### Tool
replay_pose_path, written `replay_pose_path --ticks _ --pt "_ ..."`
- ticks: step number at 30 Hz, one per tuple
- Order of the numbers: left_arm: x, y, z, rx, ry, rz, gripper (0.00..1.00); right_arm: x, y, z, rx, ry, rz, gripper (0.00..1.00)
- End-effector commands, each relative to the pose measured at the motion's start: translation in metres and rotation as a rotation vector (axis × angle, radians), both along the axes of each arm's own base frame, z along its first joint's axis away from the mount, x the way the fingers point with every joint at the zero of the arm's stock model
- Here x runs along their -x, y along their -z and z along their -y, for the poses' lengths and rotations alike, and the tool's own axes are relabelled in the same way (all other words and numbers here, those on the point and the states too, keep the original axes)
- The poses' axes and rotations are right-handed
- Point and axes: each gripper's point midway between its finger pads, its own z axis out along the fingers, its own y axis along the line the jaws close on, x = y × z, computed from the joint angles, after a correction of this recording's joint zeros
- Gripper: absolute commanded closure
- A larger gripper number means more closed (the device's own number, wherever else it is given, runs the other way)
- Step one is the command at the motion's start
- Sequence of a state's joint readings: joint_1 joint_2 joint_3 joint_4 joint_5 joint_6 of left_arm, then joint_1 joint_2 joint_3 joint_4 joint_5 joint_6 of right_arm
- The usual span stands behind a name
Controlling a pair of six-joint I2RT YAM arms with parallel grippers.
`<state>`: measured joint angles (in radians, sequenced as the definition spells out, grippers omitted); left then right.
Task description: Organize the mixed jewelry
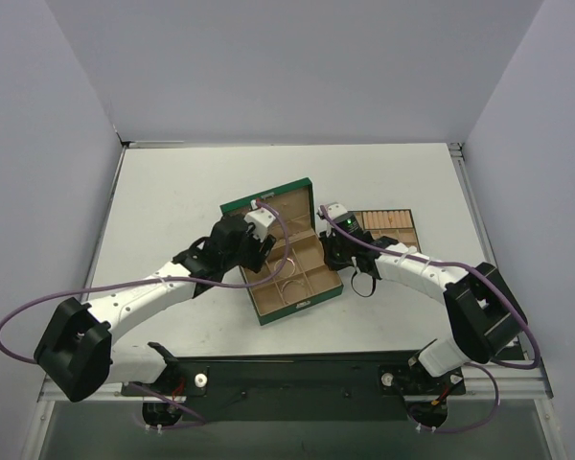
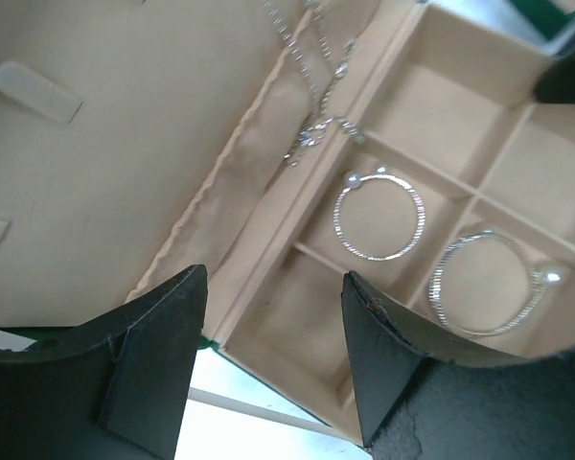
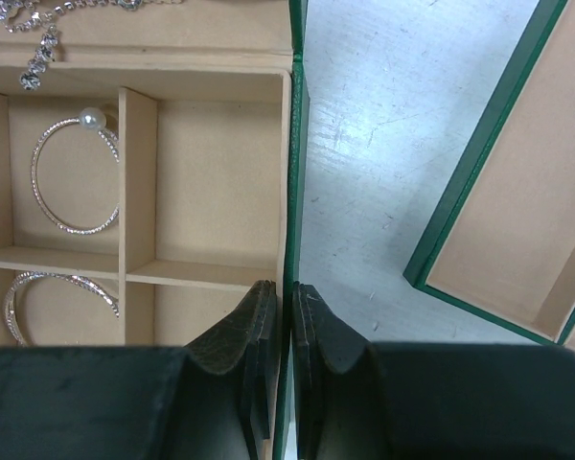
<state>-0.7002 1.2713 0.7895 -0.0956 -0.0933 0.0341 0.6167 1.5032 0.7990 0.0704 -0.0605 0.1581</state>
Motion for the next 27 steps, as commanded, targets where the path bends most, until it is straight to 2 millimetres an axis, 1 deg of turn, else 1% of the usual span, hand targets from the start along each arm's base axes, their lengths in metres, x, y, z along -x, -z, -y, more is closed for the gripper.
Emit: replay_pose_path --ticks 1,2,3,4,5,9,12,16,17,20,25,27 --pt "-0.018 -0.01 -0.01 -0.034 -0.068 0.103 0.32 0.014 0.004 -0.008 -0.026 -0.063 -0.04 1.0" --pt "-0.024 -0.019 -0.009 -0.013 -0.083 0.148 0.32 0.014 0.006 -0.009 -0.027 -0.064 -0.047 1.0" --pt "-0.026 -0.023 -0.009 -0.006 -0.086 0.165 0.32 0.014 0.008 -0.01 -0.028 -0.064 -0.052 1.0" --pt "-0.025 -0.021 -0.01 -0.002 -0.087 0.172 0.32 0.014 0.01 -0.011 -0.031 -0.065 -0.06 1.0" --pt "-0.027 -0.028 -0.01 0.016 -0.089 0.199 0.32 0.015 0.015 -0.011 -0.026 -0.066 -0.074 1.0" --pt "-0.028 -0.029 -0.005 0.029 -0.07 0.213 0.31 0.016 0.02 -0.012 -0.022 -0.068 -0.091 1.0" --pt "-0.032 -0.025 0.0 0.036 -0.057 0.223 0.31 0.017 0.022 -0.014 -0.028 -0.072 -0.099 1.0" --pt "-0.039 -0.024 0.004 0.033 -0.064 0.237 0.31 0.018 0.025 -0.015 -0.028 -0.075 -0.106 1.0" --pt "-0.04 -0.018 0.003 0.016 -0.068 0.227 0.31 0.018 0.027 -0.014 -0.025 -0.074 -0.11 1.0" --pt "-0.043 -0.011 -0.004 -0.017 -0.104 0.214 0.32 0.018 0.028 -0.013 -0.02 -0.068 -0.112 1.0" --pt "-0.049 -0.004 -0.011 -0.04 -0.149 0.207 0.32 0.017 0.027 -0.016 -0.027 -0.076 -0.115 1.0" --pt "-0.051 0.001 -0.013 -0.056 -0.162 0.198 0.33 0.018 0.029 -0.015 -0.025 -0.076 -0.119 1.0"
